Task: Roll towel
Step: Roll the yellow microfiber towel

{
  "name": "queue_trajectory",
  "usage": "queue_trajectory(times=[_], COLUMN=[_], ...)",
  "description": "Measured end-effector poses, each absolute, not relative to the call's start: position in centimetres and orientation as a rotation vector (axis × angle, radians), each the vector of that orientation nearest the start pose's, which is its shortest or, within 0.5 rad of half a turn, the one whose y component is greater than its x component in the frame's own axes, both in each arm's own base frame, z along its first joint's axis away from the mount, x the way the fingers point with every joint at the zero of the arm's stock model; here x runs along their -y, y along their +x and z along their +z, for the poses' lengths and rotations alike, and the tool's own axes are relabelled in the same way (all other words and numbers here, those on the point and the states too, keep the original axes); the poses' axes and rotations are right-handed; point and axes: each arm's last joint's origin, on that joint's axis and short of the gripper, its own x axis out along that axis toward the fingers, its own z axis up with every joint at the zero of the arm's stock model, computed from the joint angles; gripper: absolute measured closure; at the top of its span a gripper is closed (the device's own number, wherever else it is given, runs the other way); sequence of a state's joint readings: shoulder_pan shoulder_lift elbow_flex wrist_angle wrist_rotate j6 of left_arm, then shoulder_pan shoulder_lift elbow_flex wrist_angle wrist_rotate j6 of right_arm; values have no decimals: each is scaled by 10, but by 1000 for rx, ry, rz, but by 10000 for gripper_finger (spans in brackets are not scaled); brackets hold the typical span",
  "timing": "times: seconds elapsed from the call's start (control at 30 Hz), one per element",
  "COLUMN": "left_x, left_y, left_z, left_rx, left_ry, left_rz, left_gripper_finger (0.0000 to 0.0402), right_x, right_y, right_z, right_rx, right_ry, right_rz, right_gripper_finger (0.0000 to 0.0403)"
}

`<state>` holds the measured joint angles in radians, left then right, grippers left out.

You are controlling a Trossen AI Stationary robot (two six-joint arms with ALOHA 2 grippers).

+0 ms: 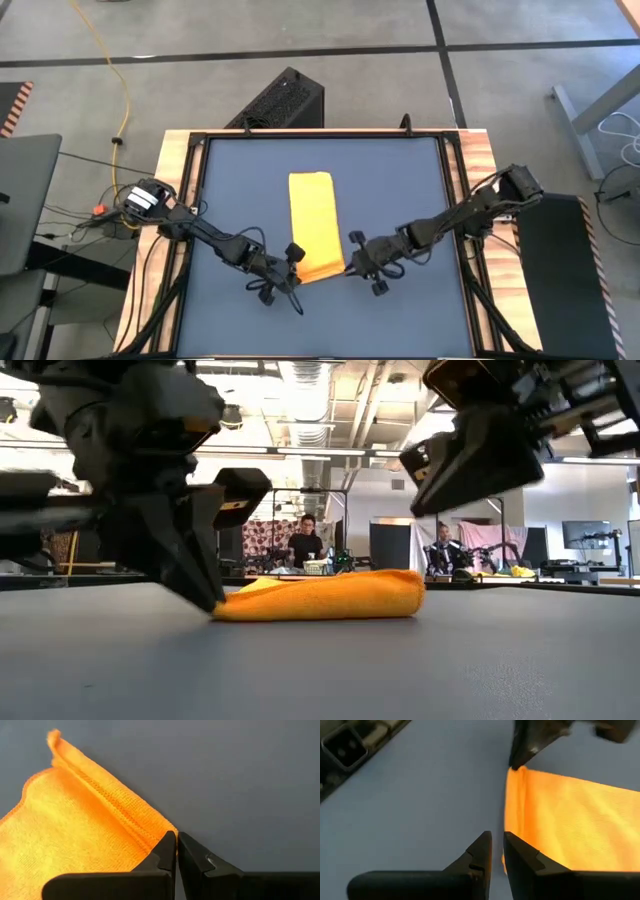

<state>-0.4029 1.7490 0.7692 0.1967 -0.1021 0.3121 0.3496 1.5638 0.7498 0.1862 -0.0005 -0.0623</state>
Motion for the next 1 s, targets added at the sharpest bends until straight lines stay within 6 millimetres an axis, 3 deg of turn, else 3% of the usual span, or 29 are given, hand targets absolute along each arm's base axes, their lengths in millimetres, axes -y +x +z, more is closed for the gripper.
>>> queue_trajectory(times=[0.37, 0.8, 1.0], left_x=[110, 108, 108], left_y=[306, 306, 306], left_z=[131, 131, 131], left_rx=[-697, -708, -712], left_ry=[262, 178, 159], left_rz=[-416, -414, -406], left_gripper_finger=[401, 401, 401], right_x=[-112, -111, -122], right_y=[295, 296, 293], right_z=[153, 149, 154], right_rx=[-648, -653, -604], right_ry=[-209, -287, -326], right_rz=[406, 374, 369], right_gripper_finger=[320, 204, 197])
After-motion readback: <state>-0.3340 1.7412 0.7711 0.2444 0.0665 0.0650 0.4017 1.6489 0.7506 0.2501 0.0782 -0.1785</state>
